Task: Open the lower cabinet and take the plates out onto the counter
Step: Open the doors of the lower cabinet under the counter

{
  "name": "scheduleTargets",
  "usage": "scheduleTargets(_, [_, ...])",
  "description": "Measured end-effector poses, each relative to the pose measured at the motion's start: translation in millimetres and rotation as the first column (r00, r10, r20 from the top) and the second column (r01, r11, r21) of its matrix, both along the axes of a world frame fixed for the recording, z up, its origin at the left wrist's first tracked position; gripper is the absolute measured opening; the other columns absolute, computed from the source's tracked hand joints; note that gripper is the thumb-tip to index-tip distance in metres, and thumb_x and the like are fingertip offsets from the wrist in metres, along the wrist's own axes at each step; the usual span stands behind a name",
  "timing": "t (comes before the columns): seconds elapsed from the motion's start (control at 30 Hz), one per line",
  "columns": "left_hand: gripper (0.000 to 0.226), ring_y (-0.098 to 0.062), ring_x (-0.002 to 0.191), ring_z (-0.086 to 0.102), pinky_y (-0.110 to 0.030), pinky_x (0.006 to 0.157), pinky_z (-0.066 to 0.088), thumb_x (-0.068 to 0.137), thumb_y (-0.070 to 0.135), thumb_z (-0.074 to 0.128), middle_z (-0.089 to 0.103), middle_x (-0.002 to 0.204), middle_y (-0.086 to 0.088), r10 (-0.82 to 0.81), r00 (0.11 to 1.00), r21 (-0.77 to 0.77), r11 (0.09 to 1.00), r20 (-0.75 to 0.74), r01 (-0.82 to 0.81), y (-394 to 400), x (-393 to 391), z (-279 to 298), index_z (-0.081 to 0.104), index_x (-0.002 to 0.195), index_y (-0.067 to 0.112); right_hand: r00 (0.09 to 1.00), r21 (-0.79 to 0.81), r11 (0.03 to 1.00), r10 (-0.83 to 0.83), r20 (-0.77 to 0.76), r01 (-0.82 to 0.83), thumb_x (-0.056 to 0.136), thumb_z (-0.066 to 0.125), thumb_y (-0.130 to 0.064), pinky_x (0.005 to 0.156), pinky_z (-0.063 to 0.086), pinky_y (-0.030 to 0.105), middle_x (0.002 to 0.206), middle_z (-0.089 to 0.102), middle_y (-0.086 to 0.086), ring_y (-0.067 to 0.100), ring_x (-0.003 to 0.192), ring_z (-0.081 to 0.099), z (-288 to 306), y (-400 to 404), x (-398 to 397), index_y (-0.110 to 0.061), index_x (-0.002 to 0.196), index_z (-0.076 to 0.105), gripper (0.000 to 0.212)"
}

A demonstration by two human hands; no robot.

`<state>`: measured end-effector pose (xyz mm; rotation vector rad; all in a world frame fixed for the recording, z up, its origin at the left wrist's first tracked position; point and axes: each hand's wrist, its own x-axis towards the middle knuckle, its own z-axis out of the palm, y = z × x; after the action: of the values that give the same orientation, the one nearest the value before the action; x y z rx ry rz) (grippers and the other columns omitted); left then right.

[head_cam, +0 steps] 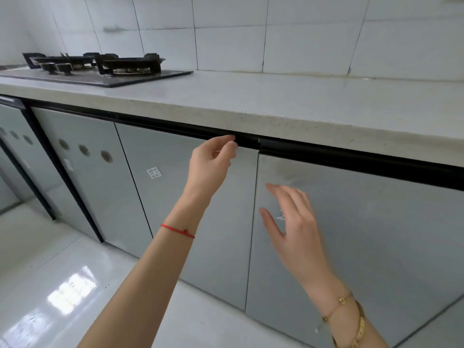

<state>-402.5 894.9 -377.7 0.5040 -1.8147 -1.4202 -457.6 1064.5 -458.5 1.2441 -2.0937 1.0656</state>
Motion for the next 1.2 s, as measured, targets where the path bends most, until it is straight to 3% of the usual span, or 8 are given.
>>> scheduleTargets(0.17, [0.011, -0.007, 0.09, 0.068, -0.022, 0.076, 0.052, 0.092, 0.022, 0.059, 0.073, 0.097, 0.004, -0.063, 0.994, 0.237, 0.968, -0.093, 0.083, -4.5, -11.7, 2.2, 0.068, 0.1, 0.021, 0.999, 0.023, 0.999, -0.037, -0.004, 0.038, 0.096, 0.052, -0.031, 0.104, 0.036, 0.026, 0.127, 0.053, -0.001, 0.015, 0.122, 0.044, -0.1, -1.7, -4.5, -0.012, 0.134, 0.049, 0.043])
scheduleTargets(0.27, [0.012, -0.004, 0.088, 0.068, -0.018, 0.073, 0.052, 0.094, 0.021, 0.059, 0.074, 0.099, 0.006, -0.128, 0.98, 0.337, 0.926, -0.15, 0.173, -7.3, -10.4, 1.6, 0.067, 0.103, 0.018, 0.999, 0.042, 0.998, -0.05, 0.005, 0.05, 0.096, 0.051, -0.032, 0.105, 0.037, 0.027, 0.128, 0.053, -0.001, 0.015, 0.123, 0.043, -2.0, -4.1, -3.7, -0.012, 0.134, 0.049, 0.043])
scheduleTargets(0.47, [0.011, -0.002, 0.087, 0.067, -0.018, 0.075, 0.05, 0.092, 0.02, 0.062, 0.071, 0.099, 0.006, -0.168, 0.971, 0.34, 0.915, -0.17, 0.218, -5.4, 1.1, -1.2, 0.068, 0.101, 0.02, 0.999, 0.086, 0.995, -0.042, 0.019, 0.04, 0.096, 0.051, -0.033, 0.106, 0.04, 0.029, 0.129, 0.053, -0.001, 0.014, 0.124, 0.043, -6.0, -9.0, 0.6, -0.013, 0.136, 0.047, 0.046])
scheduleTargets(0.63, [0.013, -0.004, 0.087, 0.066, -0.02, 0.078, 0.049, 0.09, 0.019, 0.064, 0.07, 0.096, 0.006, -0.153, 0.974, 0.308, 0.93, -0.167, 0.199, -5.6, 26.7, -4.2, 0.069, 0.102, 0.019, 0.997, 0.114, 0.993, -0.037, 0.061, 0.03, 0.096, 0.052, -0.032, 0.107, 0.026, 0.016, 0.134, 0.05, -0.004, 0.011, 0.126, 0.039, -11.0, -14.7, 7.0, -0.015, 0.14, 0.043, 0.048])
scheduleTargets(0.93, [0.017, -0.005, 0.095, 0.068, -0.023, 0.085, 0.052, 0.094, 0.024, 0.06, 0.073, 0.1, 0.006, -0.16, 0.982, 0.14, 0.975, -0.103, 0.173, -4.9, 79.8, -4.9, 0.068, 0.109, 0.021, 0.98, 0.088, 0.986, 0.128, 0.152, -0.143, 0.094, 0.055, -0.032, 0.111, 0.033, 0.021, 0.137, 0.05, -0.002, 0.009, 0.13, 0.04, -22.8, -25.1, 39.5, -0.015, 0.14, 0.044, 0.05])
scheduleTargets(1.03, [0.026, -0.002, 0.096, 0.067, -0.021, 0.086, 0.054, 0.093, 0.029, 0.061, 0.071, 0.107, 0.008, -0.013, 1.0, -0.108, 0.994, -0.013, 0.011, -2.7, 93.3, -9.9, 0.066, 0.118, 0.023, 0.976, 0.07, 0.984, 0.15, 0.159, -0.162, 0.094, 0.056, -0.031, 0.11, 0.035, 0.024, 0.138, 0.05, -0.001, 0.01, 0.13, 0.041, -24.4, -23.7, 49.5, -0.015, 0.14, 0.044, 0.051])
scheduleTargets(1.1, [0.038, 0.0, 0.099, 0.062, -0.015, 0.082, 0.053, 0.091, 0.035, 0.062, 0.062, 0.116, 0.011, 0.132, 0.991, -0.338, 0.933, -0.002, -0.125, 0.1, 103.3, -16.5, 0.057, 0.127, 0.024, 0.975, 0.062, 0.983, 0.162, 0.154, -0.173, 0.093, 0.057, -0.03, 0.11, 0.035, 0.024, 0.137, 0.05, -0.001, 0.011, 0.13, 0.042, -25.4, -23.7, 57.3, -0.014, 0.14, 0.044, 0.052])
scheduleTargets(1.2, [0.057, -0.004, 0.113, 0.05, -0.018, 0.091, 0.046, 0.09, 0.039, 0.063, 0.046, 0.132, 0.01, 0.177, 0.984, -0.537, 0.827, -0.03, -0.165, 4.1, 117.7, -25.1, 0.04, 0.141, 0.025, 0.968, 0.049, 0.975, 0.207, 0.145, -0.216, 0.093, 0.058, -0.032, 0.109, 0.037, 0.022, 0.136, 0.051, 0.001, 0.011, 0.128, 0.044, -27.6, -24.3, 72.8, -0.014, 0.14, 0.045, 0.052])
